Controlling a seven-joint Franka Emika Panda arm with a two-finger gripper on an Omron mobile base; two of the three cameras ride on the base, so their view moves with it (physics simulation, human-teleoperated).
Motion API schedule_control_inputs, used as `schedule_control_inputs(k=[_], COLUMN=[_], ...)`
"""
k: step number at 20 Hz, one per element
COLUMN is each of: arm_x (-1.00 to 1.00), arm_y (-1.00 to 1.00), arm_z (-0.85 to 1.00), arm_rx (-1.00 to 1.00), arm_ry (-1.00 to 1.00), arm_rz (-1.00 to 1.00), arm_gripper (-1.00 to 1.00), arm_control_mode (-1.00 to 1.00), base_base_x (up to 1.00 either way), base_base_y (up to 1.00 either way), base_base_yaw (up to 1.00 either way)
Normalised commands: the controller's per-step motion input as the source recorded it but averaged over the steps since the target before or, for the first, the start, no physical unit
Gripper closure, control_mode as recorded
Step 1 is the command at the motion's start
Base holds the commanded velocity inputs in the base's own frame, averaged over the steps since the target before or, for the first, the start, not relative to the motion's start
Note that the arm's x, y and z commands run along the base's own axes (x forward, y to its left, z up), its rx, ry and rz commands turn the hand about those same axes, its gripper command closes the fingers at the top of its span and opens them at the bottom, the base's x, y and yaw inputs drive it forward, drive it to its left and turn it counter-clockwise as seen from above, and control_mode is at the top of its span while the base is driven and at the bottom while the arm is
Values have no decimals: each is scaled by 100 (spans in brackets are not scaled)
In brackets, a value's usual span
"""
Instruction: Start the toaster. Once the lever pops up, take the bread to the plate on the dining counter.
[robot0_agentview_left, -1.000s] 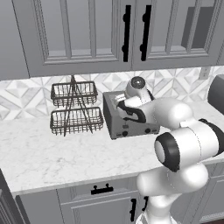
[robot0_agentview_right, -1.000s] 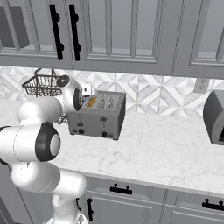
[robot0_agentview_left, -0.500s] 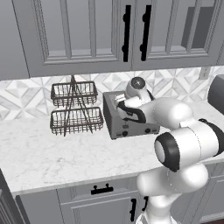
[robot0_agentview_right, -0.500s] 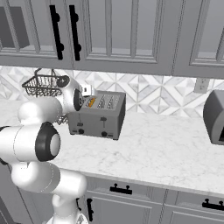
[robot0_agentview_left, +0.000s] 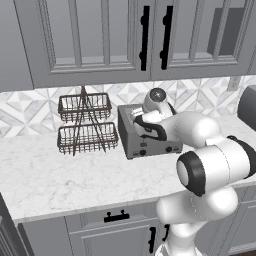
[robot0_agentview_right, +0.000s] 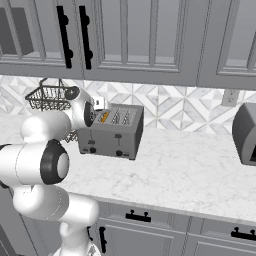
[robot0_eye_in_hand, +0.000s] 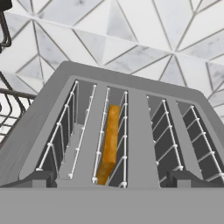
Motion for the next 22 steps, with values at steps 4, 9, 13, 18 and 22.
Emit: schedule_control_inputs(k=[4,9,13,18,22], arm_x=[0,0,0,0,0], arm_y=[0,0,0,0,0], arm_z=[0,0,0,0,0], arm_rx=[0,0,0,0,0], arm_ry=[0,0,0,0,0], arm_rz=[0,0,0,0,0], arm_gripper=[-100,-100,-100,-100,-100], arm_control_mode=[-100,-100,-100,-100,-100], base_base_x=[0,0,0,0,0], base_base_y=[0,0,0,0,0], base_base_yaw=[0,0,0,0,0])
